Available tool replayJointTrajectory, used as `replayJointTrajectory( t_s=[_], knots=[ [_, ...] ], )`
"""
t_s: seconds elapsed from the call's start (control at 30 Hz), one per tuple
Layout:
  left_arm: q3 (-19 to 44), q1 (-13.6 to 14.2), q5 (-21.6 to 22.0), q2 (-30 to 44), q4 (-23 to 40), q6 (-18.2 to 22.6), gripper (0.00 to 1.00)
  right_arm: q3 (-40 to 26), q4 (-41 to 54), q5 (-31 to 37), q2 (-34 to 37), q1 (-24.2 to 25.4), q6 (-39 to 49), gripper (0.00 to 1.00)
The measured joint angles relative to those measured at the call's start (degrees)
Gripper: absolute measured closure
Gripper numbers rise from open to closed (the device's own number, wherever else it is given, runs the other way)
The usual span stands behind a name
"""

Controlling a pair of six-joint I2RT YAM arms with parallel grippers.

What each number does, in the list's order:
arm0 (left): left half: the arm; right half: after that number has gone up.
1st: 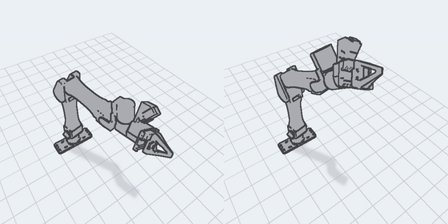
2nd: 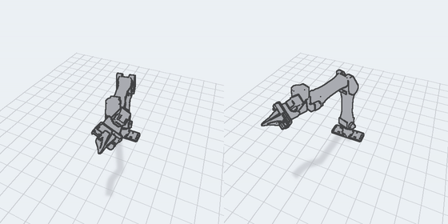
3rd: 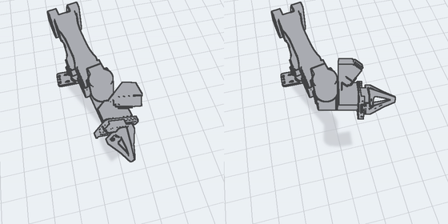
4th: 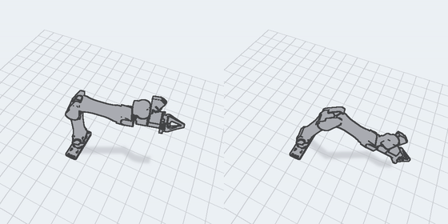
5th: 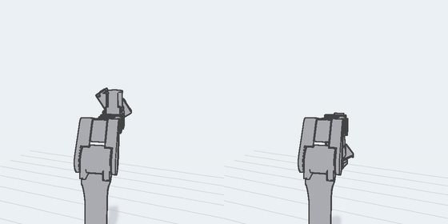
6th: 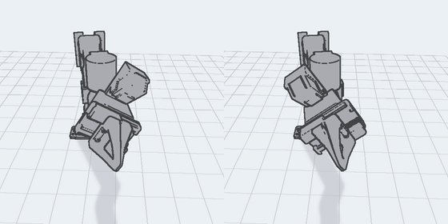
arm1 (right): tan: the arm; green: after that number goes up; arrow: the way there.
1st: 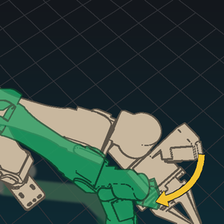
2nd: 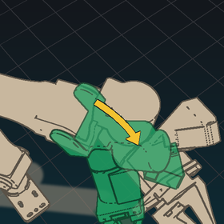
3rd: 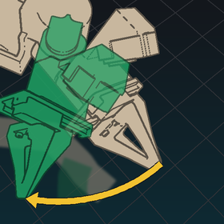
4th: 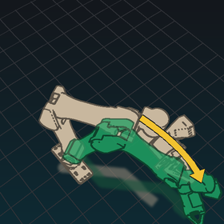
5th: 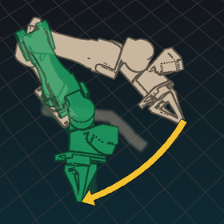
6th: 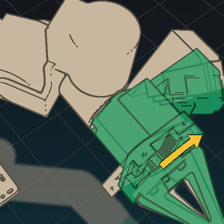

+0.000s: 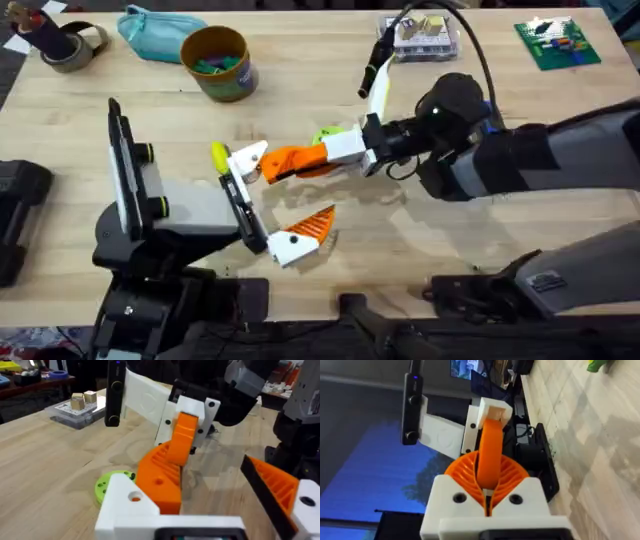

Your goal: Pick up the gripper from the table and insert it into the empty holder that is missing its gripper. Then pick up a screw, insert it into the mounting hole, and use the screwdriver to tighten it. Finally, clean up the table by picking up the vegetable and placing it into the bucket.

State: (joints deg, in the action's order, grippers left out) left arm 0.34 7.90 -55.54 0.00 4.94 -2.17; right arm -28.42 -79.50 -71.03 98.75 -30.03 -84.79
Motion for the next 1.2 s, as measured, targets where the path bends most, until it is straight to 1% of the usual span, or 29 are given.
replayJointTrajectory(
  t_s=[0.5, 0.63, 1.2],
  knots=[
    [-0.01, -0.02, 0.51, -0.01, -0.03, 0.00, 0.014, 0.00, 0.02, 2.46, 0.05, -1.46, 0.02, 0.978],
    [0.00, -0.02, 0.58, 0.00, 0.00, -0.25, 0.014, -0.13, -0.55, 2.61, 1.48, -1.74, 0.33, 0.978],
    [0.00, -0.33, 1.13, -0.01, -0.05, -0.42, 0.013, -4.74, -0.37, 2.16, 5.09, -3.18, 0.82, 0.977]
  ],
)
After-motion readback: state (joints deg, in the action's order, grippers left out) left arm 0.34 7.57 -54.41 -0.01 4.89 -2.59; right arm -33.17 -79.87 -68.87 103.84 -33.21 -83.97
